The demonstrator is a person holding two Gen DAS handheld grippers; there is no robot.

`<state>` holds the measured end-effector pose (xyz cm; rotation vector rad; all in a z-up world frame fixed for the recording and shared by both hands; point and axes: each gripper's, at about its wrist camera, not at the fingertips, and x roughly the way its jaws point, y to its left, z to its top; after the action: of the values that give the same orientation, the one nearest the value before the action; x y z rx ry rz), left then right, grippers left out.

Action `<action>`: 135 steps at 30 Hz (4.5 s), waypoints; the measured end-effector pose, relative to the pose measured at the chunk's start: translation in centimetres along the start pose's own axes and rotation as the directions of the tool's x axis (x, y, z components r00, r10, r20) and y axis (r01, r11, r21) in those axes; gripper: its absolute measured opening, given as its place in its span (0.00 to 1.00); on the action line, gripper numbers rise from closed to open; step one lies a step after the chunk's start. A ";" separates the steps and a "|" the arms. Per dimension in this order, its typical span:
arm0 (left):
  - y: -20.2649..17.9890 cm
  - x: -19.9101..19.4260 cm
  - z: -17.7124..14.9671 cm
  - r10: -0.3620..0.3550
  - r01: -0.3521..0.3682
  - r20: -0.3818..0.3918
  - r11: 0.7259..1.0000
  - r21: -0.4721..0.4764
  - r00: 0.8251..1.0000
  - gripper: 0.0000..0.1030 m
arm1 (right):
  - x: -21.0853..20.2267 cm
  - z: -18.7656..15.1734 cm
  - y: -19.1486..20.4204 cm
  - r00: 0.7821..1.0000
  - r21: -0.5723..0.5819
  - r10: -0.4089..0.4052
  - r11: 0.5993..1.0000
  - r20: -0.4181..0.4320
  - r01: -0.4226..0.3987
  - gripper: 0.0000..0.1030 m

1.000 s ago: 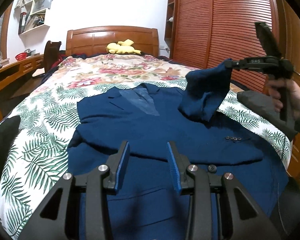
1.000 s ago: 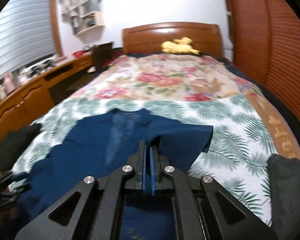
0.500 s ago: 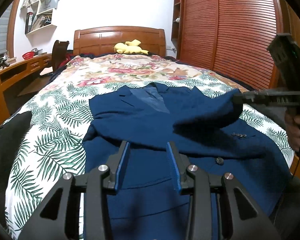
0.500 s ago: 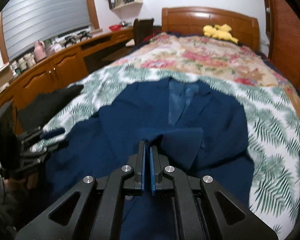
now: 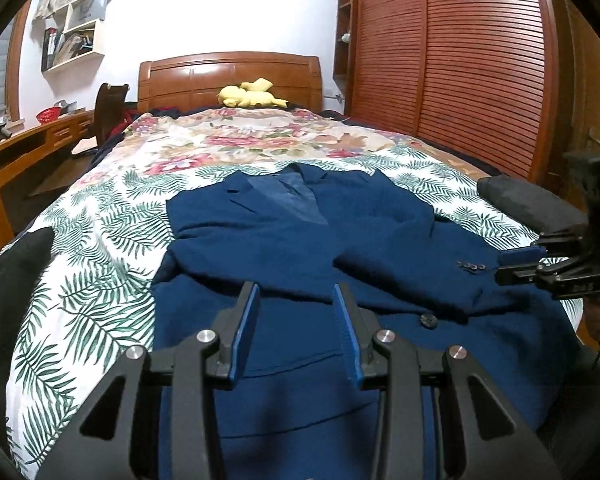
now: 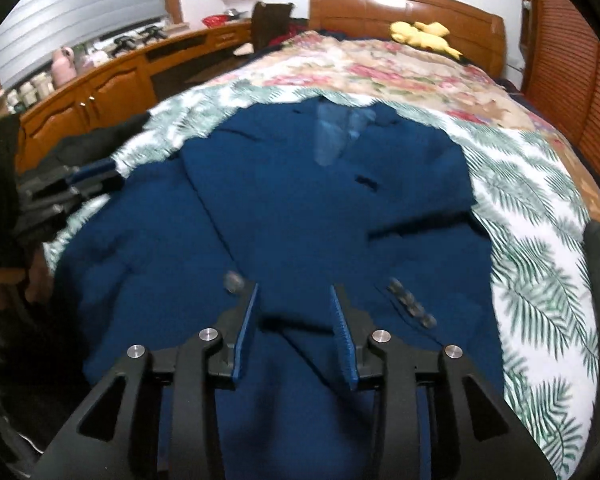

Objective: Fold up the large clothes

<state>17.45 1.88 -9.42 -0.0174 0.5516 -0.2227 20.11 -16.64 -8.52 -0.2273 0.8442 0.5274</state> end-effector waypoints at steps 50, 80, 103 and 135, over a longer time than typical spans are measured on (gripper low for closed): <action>-20.5 11.9 0.5 -0.116 0.191 -0.357 0.964 0.183 0.927 0.35 | -5.0 -6.6 -11.1 0.974 0.192 -0.176 0.970 0.143 0.147 0.54; -9.0 -0.1 1.6 0.029 -0.020 -0.117 0.997 0.069 0.993 0.01 | -2.1 -4.4 -7.4 0.977 0.101 -0.157 0.985 0.147 0.143 0.55; -4.8 -3.1 -1.2 -0.011 0.009 -0.128 1.000 -0.014 0.992 0.20 | 0.9 -3.0 -3.6 0.986 0.021 -0.127 0.992 0.110 0.126 0.55; -0.3 5.0 -3.1 0.049 -0.066 -0.267 0.996 -0.056 0.963 0.18 | 1.3 -3.2 -3.7 0.986 0.008 -0.135 0.991 0.103 0.135 0.55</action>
<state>19.86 0.68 -14.64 -0.0341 0.8252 -0.1507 20.68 -20.57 -11.61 -0.2525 0.7230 0.4086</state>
